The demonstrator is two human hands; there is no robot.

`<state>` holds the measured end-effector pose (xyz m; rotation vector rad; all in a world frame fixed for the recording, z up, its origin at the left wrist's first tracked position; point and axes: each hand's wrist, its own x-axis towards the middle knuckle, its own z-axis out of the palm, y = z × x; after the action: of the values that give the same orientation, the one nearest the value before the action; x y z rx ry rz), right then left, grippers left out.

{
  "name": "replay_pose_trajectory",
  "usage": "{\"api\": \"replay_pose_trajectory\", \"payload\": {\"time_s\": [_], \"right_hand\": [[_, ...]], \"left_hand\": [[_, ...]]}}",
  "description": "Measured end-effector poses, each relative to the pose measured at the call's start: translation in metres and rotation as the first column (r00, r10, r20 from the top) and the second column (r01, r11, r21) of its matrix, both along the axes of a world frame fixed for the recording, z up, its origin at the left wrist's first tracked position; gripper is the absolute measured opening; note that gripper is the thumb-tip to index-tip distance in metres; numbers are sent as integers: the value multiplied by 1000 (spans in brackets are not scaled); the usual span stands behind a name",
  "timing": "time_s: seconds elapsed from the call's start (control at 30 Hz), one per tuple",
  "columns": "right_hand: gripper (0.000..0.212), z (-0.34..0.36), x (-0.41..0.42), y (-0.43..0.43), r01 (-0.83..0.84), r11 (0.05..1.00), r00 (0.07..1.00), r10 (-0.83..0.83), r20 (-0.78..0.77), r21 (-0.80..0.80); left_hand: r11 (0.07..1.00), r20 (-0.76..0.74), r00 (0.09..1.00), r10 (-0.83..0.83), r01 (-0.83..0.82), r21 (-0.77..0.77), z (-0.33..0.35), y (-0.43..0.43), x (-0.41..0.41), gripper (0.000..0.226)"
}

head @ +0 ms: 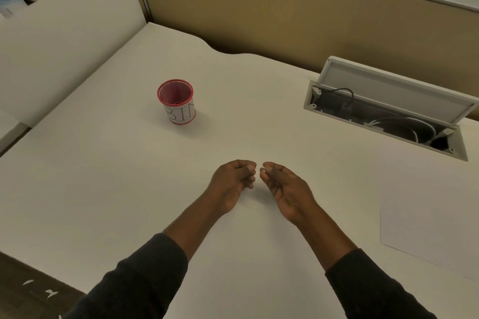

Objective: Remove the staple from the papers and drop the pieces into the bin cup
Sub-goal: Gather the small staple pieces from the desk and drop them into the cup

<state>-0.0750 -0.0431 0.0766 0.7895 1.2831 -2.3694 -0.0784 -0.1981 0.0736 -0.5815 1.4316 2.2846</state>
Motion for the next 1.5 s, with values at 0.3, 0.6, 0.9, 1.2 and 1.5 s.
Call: {"api": "replay_pose_trajectory", "payload": {"time_s": [0.3, 0.6, 0.9, 1.2, 1.5], "right_hand": [[10, 61, -106, -102, -185, 983, 961, 178, -212, -14], [12, 76, -195, -197, -175, 544, 769, 596, -231, 821], [19, 66, -215, -224, -6, -91, 557, 827, 79, 996], [18, 68, -211, -223, 18, -111, 512, 854, 86, 994], [26, 78, -202, -213, -51, 5, 527, 849, 23, 999]], "left_hand": [[969, -159, 964, 213, -229, -89, 54, -88, -74, 14], [498, -278, 958, 72, -276, -822, 70, -171, -160, 14], [170, -36, 978, -205, 0, -985, 62, -185, -185, 20], [83, -20, 966, -259, 2, -997, 57, -183, -184, 22], [108, -111, 963, -247, -87, -990, 62, -176, -171, 21]]}}
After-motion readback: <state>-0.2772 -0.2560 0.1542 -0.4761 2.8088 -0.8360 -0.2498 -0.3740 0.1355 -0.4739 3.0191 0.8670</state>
